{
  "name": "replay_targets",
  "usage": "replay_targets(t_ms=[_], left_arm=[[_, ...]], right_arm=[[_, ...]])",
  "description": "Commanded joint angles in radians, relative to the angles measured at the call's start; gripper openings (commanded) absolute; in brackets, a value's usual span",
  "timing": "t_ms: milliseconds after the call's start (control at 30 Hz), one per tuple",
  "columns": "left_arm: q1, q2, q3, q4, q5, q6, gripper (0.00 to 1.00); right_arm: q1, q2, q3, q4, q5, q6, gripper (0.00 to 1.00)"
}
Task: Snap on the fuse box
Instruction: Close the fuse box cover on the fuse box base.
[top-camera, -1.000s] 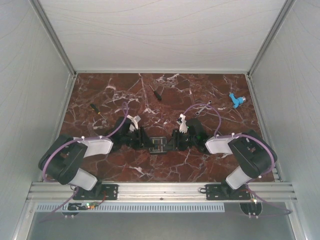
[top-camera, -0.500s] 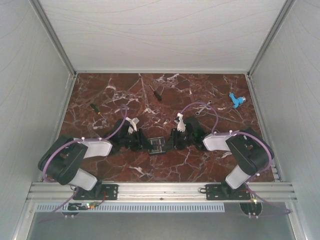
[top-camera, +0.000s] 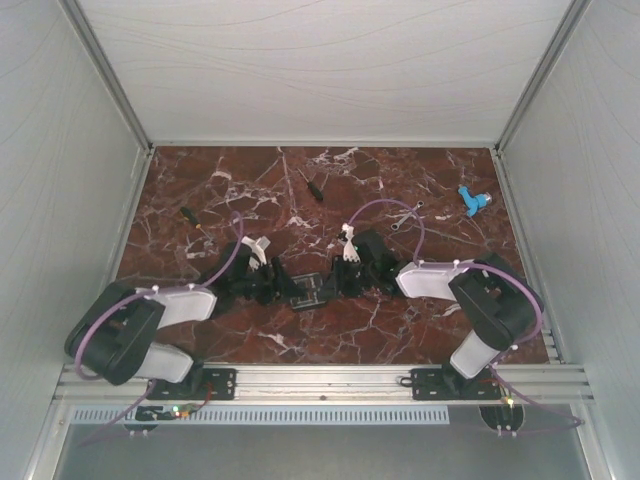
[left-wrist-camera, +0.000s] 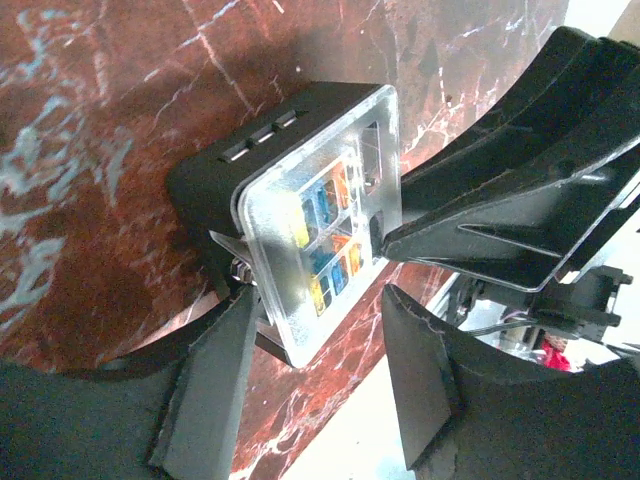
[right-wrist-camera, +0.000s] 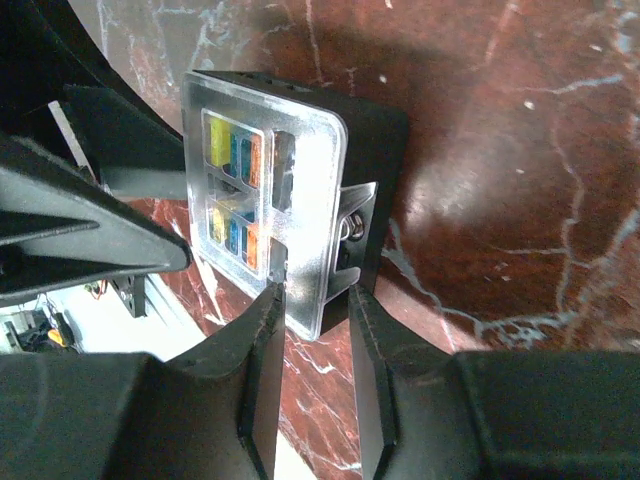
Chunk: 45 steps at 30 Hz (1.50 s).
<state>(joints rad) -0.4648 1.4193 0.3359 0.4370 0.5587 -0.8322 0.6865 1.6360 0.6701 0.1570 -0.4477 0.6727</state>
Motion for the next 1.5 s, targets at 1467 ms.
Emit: replay_targets(t_ms=[1467], left_arm=[[0.118,0.072,0.104,-0.088,-0.034,0.105,0.37]], right_arm=[[-0.065,0.232,0.174,0.199,-0.151,-0.017,0.37]])
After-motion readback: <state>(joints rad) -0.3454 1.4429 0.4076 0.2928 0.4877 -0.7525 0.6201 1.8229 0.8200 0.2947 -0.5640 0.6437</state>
